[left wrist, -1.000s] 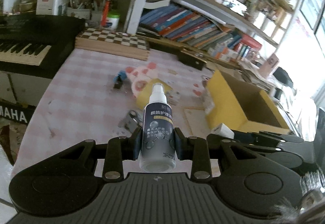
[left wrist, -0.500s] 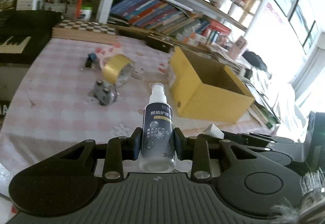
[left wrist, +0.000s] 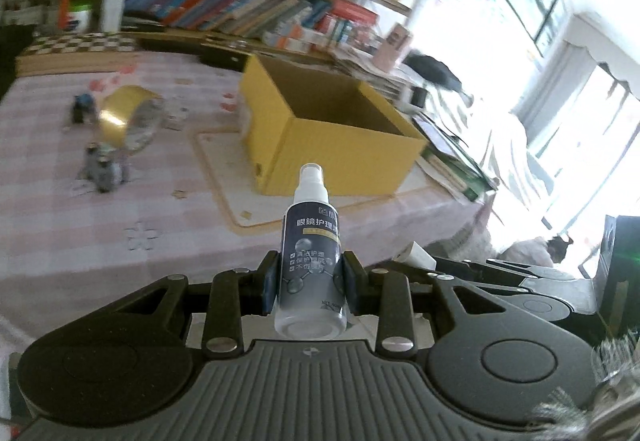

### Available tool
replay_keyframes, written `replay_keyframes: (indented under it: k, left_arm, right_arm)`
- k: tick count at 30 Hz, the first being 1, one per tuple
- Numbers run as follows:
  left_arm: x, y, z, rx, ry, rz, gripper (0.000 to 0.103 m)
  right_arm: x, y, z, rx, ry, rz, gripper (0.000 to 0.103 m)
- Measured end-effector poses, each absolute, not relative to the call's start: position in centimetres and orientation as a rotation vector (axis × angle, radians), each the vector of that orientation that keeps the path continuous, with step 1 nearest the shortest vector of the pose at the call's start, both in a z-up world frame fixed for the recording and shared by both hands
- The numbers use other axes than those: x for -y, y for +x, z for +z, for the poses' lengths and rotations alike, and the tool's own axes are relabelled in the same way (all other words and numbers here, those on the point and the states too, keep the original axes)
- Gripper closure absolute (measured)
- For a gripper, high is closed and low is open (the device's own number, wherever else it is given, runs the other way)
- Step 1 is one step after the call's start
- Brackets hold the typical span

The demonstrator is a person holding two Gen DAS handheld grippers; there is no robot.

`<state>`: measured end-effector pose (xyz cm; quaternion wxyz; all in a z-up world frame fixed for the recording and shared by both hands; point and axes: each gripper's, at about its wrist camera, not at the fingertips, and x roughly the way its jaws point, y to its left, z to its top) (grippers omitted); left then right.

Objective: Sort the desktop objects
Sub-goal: 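Lift the spray bottle and charger and carry both toward the yellow box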

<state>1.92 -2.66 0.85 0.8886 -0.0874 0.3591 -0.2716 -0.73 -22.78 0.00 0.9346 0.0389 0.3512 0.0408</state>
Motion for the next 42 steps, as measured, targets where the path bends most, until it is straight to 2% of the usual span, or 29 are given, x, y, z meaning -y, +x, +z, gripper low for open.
replay_keyframes:
  k: [15, 42]
  left_arm:
    - [8.6, 4.1, 0.6, -0.784, -0.121, -0.673, 0.073]
    - [13.3, 8.7, 0.5, -0.79, -0.103, -0.724, 0.073]
  right_arm:
    - [27.8, -0.1, -0.3, -0.734, 0.138, -0.008, 0.067]
    - [30.8, 4.2, 0.1, -0.747, 0.118, 0.001, 0.067]
